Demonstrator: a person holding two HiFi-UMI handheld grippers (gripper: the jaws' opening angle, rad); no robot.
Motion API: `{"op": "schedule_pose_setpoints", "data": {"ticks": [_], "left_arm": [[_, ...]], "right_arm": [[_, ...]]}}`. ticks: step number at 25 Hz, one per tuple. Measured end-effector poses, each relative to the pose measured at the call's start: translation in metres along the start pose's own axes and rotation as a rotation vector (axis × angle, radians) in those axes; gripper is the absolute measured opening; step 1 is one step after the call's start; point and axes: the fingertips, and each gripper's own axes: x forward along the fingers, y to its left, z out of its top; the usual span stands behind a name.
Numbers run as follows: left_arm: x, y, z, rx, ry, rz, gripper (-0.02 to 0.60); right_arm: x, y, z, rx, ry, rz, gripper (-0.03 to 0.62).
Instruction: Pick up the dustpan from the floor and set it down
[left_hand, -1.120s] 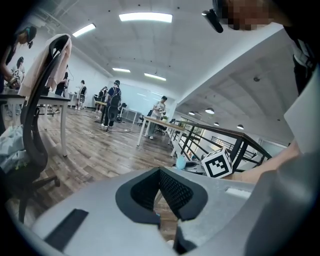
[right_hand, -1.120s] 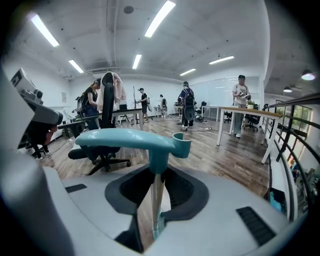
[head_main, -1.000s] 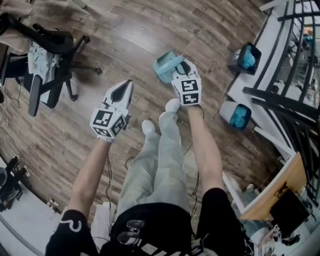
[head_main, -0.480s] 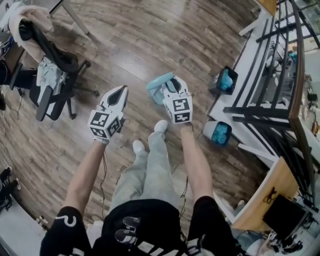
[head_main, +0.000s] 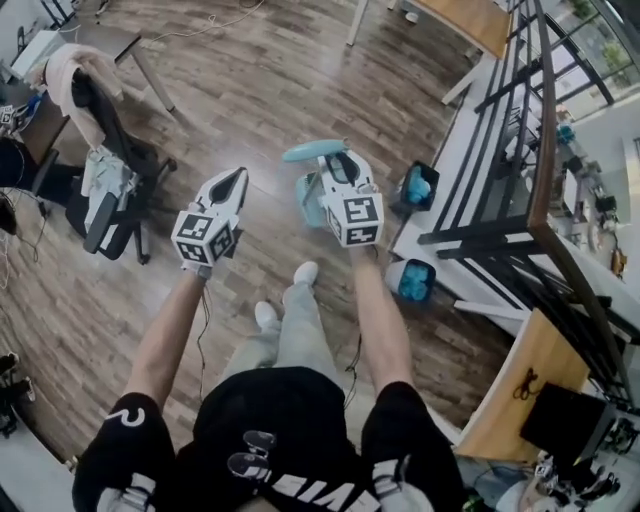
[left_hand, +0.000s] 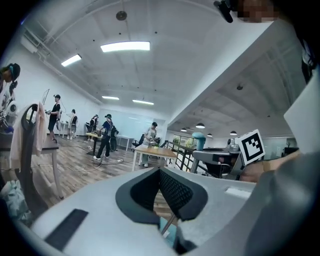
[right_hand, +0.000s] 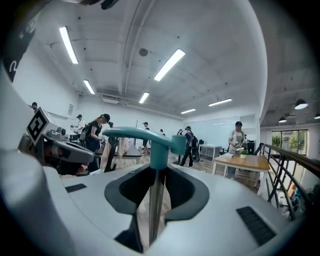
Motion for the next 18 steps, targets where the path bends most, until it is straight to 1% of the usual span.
{"op": "schedule_pose_setpoints", "data": {"ticks": [4,7,13,18], "left_arm": [[-0.008,-0.01,0.019,0.016,-0.007,-0.01,-0.003],[-0.011,-0.013,0.024,0.017,-0.002,-0.013,-0.003],[-0.004,-0.015,0.022,0.03,0.021,-0.029,-0.003],[0.018,-0.017,0.02,0.045,0.044,-0.062,-0.003]], "right_arm": [[-0.017,-0.009,0.04,-0.021,-0.044,-0.014,0.084],[-0.028,-0.013,0.054,-0.025,-0.052,-0.021,0.086],[-0.036,-0.025,0.05,-0.012,-0.032,-0.032,0.088],[-0.031,-0.042,0.03,0.007,0.002,-0.046,0.089]]}}
